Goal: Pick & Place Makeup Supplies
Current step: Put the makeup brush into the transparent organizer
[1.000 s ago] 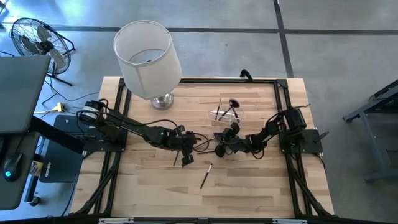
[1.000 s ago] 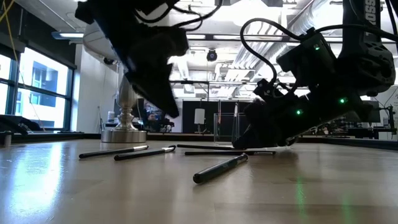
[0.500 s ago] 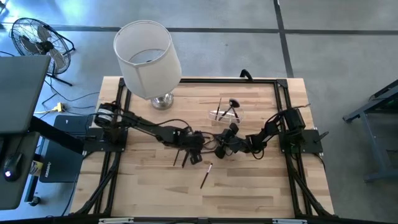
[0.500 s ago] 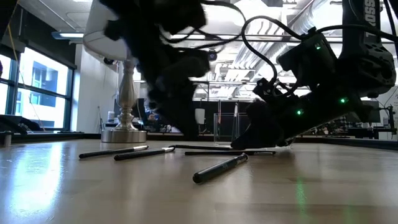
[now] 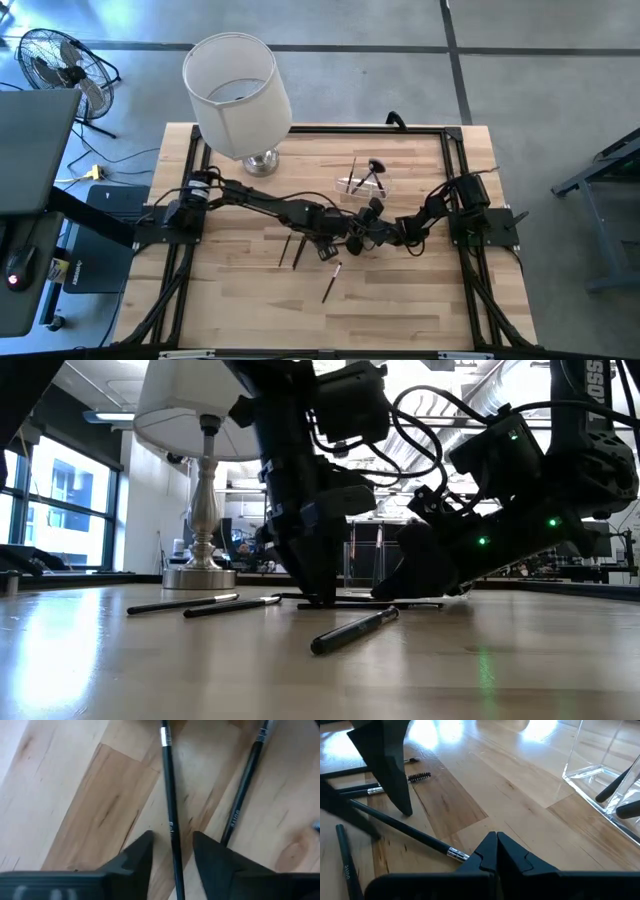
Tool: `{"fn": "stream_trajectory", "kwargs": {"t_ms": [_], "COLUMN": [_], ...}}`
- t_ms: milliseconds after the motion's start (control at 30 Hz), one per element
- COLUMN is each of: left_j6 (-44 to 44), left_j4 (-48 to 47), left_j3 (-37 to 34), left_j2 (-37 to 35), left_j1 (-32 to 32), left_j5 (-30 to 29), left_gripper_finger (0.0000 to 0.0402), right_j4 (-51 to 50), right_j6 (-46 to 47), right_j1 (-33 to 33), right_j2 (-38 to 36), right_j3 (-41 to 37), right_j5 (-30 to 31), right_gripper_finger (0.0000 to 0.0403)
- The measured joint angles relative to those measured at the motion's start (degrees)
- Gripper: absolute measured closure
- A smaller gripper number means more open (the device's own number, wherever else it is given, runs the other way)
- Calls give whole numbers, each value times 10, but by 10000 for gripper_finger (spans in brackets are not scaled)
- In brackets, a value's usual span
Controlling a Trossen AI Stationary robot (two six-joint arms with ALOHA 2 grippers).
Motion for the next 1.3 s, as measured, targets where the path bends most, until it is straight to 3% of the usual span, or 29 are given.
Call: {"fn": "stream_trajectory", "kwargs": {"t_ms": [133,167,400,600,867,967,1100,1300], "left_j6": [3,4,7,10,9,4,4,9], "left_j4": [-28,-29,-34,-33,-30,-25,-24,12], "left_j3": [16,16,16,15,15,12,11,12], "left_j2": [3,3,3,4,3,-3,-17,-54], "left_j1": [1,1,1,0,-1,-1,-2,-2], "left_j5": [19,21,19,16,1,-10,-26,-56], "left_gripper_finger": [374,384,393,396,396,396,396,396], "right_j4": [1,3,14,-53,-314,-439,-603,-743], "right_j6": [0,0,-25,-59,-43,0,130,246], "right_j1": [0,0,0,9,39,54,73,112], "right_j2": [0,0,-11,-93,-285,-369,-469,-572], "right_j3": [0,0,-1,-1,0,0,0,0], "right_j5": [-4,-7,-30,-21,-30,-64,-113,-112], "right_gripper_finger": [403,403,403,391,328,312,310,328]}}
